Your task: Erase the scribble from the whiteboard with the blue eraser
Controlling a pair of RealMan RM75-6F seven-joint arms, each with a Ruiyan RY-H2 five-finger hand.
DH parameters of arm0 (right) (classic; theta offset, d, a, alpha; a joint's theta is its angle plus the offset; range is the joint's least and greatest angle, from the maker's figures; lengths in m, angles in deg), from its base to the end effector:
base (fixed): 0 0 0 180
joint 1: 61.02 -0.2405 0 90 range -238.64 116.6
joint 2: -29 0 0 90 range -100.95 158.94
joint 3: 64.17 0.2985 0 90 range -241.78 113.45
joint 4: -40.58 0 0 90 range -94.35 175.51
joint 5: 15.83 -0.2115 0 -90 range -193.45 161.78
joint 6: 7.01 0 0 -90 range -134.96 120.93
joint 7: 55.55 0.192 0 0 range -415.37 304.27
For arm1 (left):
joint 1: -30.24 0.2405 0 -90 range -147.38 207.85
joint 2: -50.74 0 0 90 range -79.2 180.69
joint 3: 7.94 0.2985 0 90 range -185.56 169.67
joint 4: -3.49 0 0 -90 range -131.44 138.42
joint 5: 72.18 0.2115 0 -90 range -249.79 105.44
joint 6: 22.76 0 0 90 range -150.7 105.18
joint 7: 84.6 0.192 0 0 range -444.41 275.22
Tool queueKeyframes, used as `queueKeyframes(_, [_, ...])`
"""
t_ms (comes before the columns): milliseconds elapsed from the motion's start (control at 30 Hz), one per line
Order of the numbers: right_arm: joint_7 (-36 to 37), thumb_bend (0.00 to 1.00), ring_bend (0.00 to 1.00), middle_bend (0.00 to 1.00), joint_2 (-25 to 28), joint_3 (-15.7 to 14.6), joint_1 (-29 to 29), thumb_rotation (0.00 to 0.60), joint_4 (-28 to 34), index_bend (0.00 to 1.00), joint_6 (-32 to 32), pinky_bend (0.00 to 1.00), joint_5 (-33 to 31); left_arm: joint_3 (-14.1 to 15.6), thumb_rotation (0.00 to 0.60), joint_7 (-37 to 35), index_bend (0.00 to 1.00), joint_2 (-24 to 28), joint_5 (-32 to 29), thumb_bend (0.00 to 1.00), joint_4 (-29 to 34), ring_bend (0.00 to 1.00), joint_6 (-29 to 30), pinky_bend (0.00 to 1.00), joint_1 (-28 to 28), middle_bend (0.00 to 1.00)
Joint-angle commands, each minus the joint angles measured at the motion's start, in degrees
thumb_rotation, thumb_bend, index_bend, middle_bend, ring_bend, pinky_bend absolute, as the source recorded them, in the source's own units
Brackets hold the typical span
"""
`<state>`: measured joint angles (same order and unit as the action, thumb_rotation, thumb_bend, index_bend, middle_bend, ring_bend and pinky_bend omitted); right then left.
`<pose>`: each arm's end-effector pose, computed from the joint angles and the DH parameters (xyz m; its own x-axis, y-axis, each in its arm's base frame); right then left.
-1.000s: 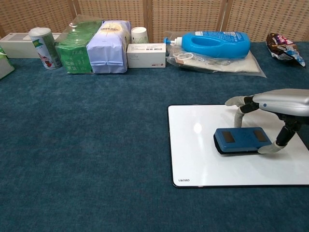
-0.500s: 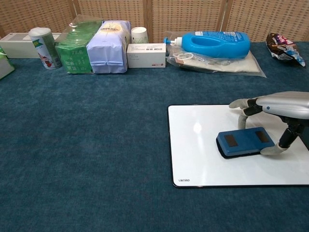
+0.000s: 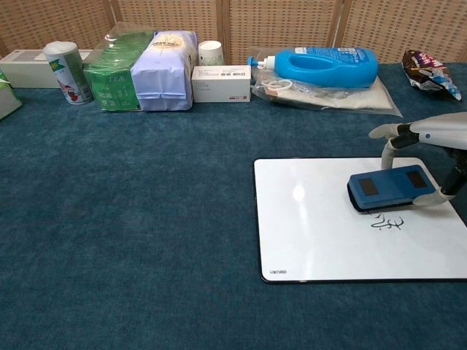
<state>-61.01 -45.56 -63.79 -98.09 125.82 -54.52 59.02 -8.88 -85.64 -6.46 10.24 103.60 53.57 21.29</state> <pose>-0.2674 -0.3761 0.0134 0.5436 -0.4277 0.7222 -0.8331 -0.3798 0.4022 -0.3371 0.2445 0.1773 0.3610 0.1621 0.9184 0.9313 -0.0121 -0.3640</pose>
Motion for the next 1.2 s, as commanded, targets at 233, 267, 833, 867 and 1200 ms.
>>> queueKeyframes(233, [-2.1, 0.26, 0.00, 0.03, -1.3, -0.5, 0.1, 0.600, 3.1, 0.80, 0.9, 0.00, -0.6, 0.0, 0.600, -0.3, 0.24, -0.1, -0.1, 0.17, -0.4, 0.16, -0.2, 0.00, 0.0, 0.13])
queueKeyframes(267, [-2.5, 0.26, 0.00, 0.03, -1.6, -0.6, 0.1, 0.600, 3.3, 0.80, 1.0, 0.00, -0.5, 0.0, 0.600, -0.4, 0.24, 0.0, -0.2, 0.17, -0.4, 0.16, -0.2, 0.00, 0.0, 0.13])
queueKeyframes(833, [-2.8, 0.27, 0.00, 0.04, -0.6, -1.4, 1.6, 0.600, 3.5, 0.80, 0.2, 0.00, -1.0, 0.0, 0.600, -1.0, 0.24, 0.0, 0.2, 0.17, -0.7, 0.16, -0.1, 0.00, 0.0, 0.13])
queueKeyframes(867, [-2.7, 0.27, 0.00, 0.04, -0.4, -1.4, 1.8, 0.600, 3.5, 0.80, 0.1, 0.00, -1.0, 0.0, 0.600, -0.9, 0.24, 0.0, 0.2, 0.17, -0.7, 0.16, -0.1, 0.00, 0.0, 0.13])
queueKeyframes(1200, [-2.3, 0.27, 0.00, 0.04, 2.1, -1.1, 3.1, 0.600, 4.2, 0.80, -1.6, 0.00, -1.4, -0.1, 0.600, -0.6, 0.24, -0.3, 0.3, 0.17, -0.6, 0.16, -0.5, 0.00, -0.4, 0.13])
